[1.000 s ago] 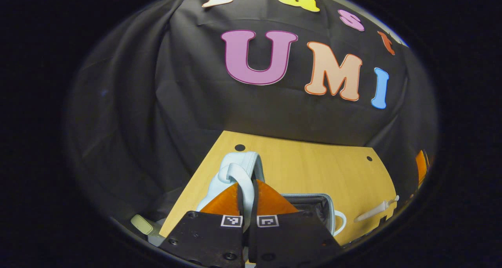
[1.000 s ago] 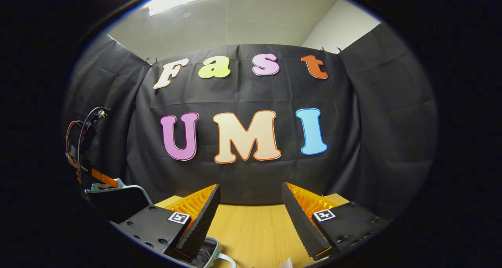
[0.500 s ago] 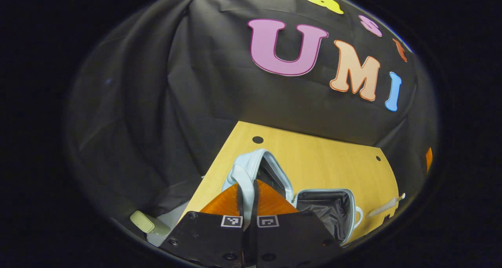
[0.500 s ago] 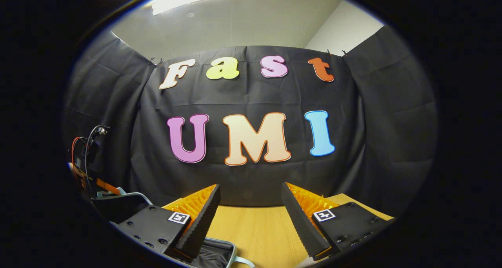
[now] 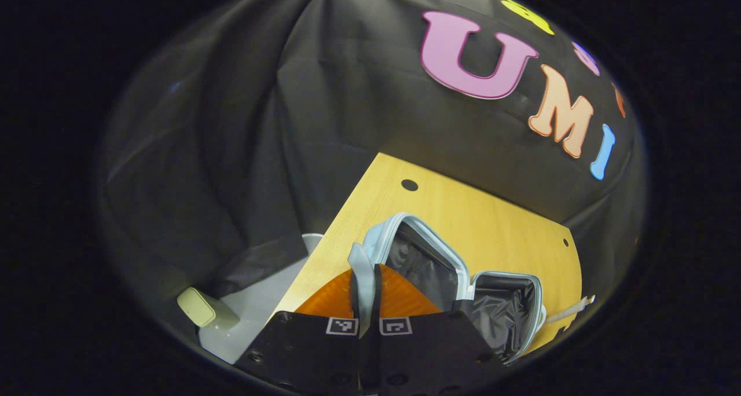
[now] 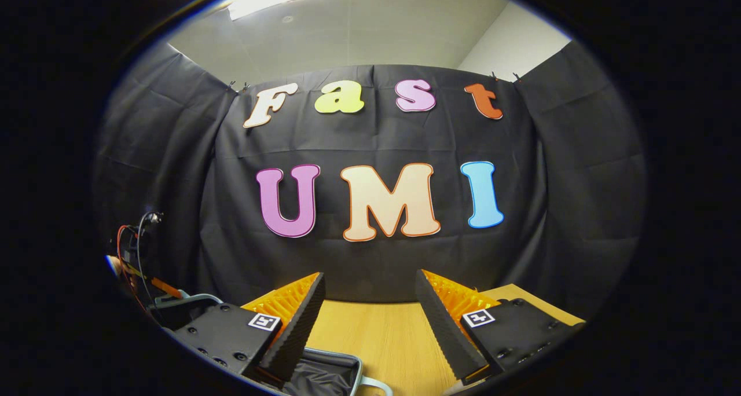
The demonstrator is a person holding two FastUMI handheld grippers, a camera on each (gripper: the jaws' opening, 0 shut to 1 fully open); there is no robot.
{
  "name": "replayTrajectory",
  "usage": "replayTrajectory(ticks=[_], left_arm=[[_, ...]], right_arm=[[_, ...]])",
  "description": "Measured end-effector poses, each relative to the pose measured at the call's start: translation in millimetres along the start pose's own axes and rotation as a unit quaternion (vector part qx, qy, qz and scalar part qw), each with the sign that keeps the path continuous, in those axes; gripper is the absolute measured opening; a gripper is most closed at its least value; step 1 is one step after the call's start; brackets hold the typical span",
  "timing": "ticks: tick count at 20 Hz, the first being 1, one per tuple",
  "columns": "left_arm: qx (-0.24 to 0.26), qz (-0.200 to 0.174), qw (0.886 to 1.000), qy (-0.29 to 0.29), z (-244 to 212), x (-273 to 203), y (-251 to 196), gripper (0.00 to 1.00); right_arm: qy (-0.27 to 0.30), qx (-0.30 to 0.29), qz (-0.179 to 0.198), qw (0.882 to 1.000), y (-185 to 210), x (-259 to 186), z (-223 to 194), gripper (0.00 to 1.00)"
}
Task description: First open the suitcase, pack the skin care products into it, and then close the suitcase.
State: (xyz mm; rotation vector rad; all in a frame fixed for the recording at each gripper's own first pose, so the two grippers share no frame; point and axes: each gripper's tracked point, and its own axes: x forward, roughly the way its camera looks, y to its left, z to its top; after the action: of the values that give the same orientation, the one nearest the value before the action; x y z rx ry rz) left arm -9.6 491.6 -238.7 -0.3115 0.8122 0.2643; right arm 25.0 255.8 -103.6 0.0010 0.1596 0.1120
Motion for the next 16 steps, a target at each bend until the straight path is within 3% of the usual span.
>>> replayTrajectory(ticks=[4, 8, 14, 15, 16], left_arm=[[-0.022, 0.019, 0.999, 0.025, -22, 21, 33, 0.0], [-0.001, 0.061, 0.997, 0.045, -43, 40, 68, 0.0], [-0.006, 0.085, 0.996, 0.036, -48, 53, 83, 0.0], [0.014, 0.111, 0.993, 0.026, -44, 53, 93, 0.02], [0.034, 0.143, 0.989, 0.006, -36, 52, 105, 0.13]], right_arm=[[0.003, -0.01, -0.001, 1.0, 0, -2, -1, 0.96], [0.006, -0.013, -0.006, 1.0, -4, -6, -1, 0.96], [0.009, -0.022, -0.006, 1.0, -6, -8, 0, 0.98], [0.009, -0.023, -0.004, 1.0, -6, -8, 0, 0.98], [0.01, -0.024, -0.003, 1.0, -7, -8, -1, 0.98]])
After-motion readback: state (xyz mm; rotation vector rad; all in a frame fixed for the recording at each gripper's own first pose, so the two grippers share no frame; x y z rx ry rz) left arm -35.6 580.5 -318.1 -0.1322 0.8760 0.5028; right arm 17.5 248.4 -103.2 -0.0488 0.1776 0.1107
